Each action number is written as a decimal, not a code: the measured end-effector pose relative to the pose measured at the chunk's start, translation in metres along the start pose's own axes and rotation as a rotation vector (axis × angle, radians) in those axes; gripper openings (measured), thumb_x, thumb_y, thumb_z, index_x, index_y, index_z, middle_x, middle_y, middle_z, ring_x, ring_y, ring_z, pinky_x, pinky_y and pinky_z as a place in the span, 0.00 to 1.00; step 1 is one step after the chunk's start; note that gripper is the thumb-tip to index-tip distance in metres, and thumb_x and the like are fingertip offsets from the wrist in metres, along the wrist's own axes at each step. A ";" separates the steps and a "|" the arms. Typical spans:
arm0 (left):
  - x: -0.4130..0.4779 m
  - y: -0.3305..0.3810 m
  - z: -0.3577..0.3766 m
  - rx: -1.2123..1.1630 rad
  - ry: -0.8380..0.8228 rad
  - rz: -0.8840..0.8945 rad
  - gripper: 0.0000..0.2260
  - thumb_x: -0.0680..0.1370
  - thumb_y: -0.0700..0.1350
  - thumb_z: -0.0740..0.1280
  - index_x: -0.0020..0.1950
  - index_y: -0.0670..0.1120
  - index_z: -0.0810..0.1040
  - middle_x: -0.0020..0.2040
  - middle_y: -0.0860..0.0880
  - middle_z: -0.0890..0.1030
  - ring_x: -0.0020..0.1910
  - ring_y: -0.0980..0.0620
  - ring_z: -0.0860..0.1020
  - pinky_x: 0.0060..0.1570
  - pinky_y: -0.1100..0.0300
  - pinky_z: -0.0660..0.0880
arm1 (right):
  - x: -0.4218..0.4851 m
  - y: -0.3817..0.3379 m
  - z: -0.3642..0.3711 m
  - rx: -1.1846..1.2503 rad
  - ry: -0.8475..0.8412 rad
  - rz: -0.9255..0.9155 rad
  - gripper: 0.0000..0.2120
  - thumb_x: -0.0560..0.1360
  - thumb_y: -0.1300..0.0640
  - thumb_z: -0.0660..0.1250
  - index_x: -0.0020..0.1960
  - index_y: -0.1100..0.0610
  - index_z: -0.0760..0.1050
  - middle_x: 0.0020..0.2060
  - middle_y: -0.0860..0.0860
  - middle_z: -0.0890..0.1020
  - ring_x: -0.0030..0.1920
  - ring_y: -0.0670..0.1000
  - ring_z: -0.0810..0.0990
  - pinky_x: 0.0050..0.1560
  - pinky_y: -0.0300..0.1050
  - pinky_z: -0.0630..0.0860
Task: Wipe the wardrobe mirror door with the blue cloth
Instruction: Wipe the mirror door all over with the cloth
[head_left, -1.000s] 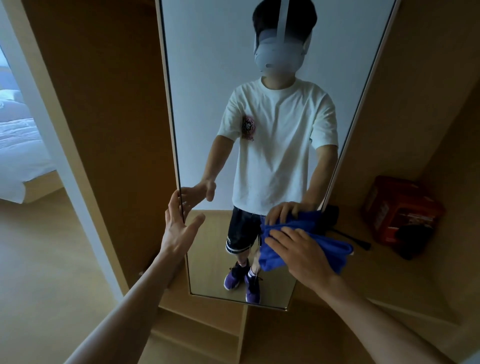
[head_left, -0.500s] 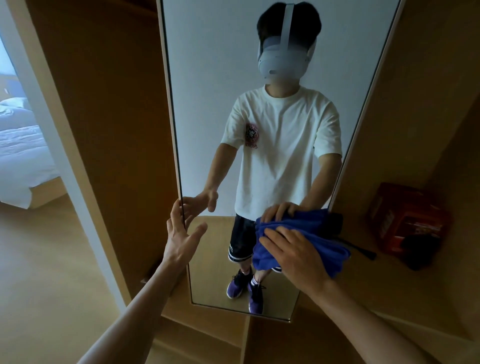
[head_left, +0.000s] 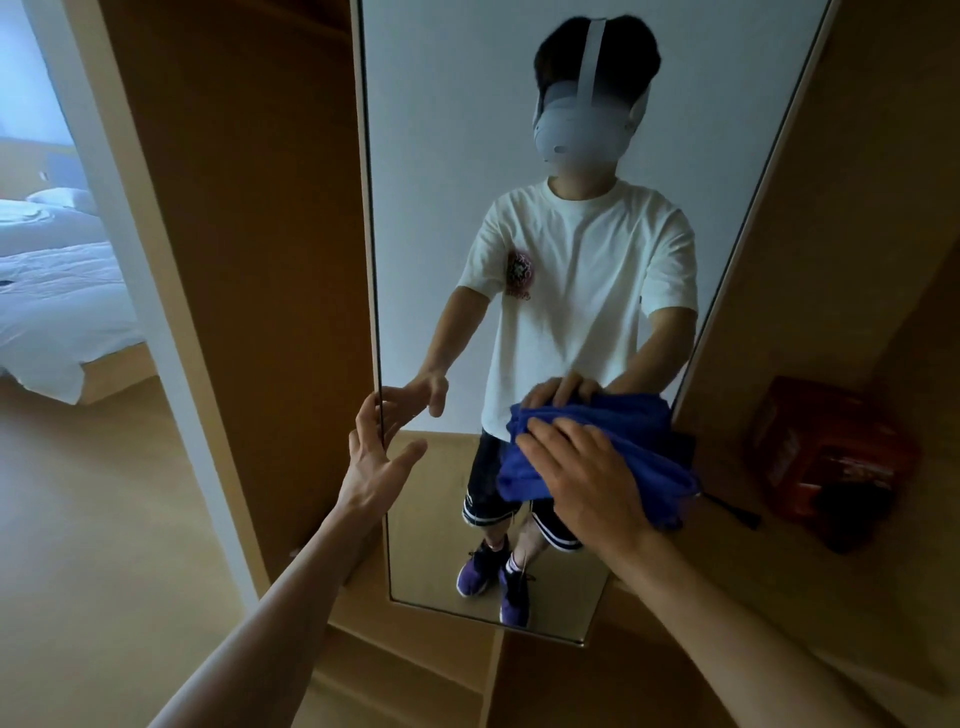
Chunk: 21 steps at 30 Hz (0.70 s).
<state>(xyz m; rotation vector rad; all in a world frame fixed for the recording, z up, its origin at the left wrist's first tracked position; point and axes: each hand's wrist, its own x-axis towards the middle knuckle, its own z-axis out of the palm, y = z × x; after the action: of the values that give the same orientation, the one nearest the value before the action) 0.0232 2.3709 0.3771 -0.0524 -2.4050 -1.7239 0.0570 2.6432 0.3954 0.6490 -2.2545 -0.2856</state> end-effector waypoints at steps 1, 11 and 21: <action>0.000 -0.001 0.000 0.004 0.003 -0.002 0.49 0.65 0.69 0.66 0.82 0.59 0.49 0.80 0.46 0.57 0.77 0.40 0.62 0.70 0.37 0.69 | -0.010 -0.006 0.008 0.007 -0.078 -0.022 0.28 0.65 0.60 0.78 0.65 0.57 0.78 0.63 0.54 0.80 0.60 0.57 0.79 0.59 0.53 0.77; 0.001 -0.002 0.000 0.014 -0.030 -0.007 0.46 0.70 0.61 0.68 0.82 0.59 0.47 0.81 0.46 0.54 0.78 0.38 0.60 0.72 0.36 0.67 | 0.044 0.014 -0.045 0.049 0.081 0.140 0.25 0.72 0.63 0.57 0.67 0.56 0.75 0.64 0.53 0.79 0.63 0.58 0.76 0.61 0.54 0.69; 0.001 -0.007 0.000 0.009 -0.018 -0.002 0.48 0.65 0.69 0.66 0.81 0.61 0.50 0.80 0.46 0.58 0.76 0.39 0.64 0.70 0.36 0.70 | -0.011 -0.021 0.013 0.025 -0.104 -0.024 0.23 0.69 0.59 0.76 0.63 0.55 0.79 0.62 0.53 0.81 0.59 0.55 0.79 0.60 0.51 0.76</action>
<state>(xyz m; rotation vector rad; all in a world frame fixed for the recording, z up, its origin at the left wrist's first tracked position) 0.0212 2.3691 0.3710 -0.0649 -2.4266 -1.7201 0.0616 2.6309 0.3719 0.6884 -2.3546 -0.3098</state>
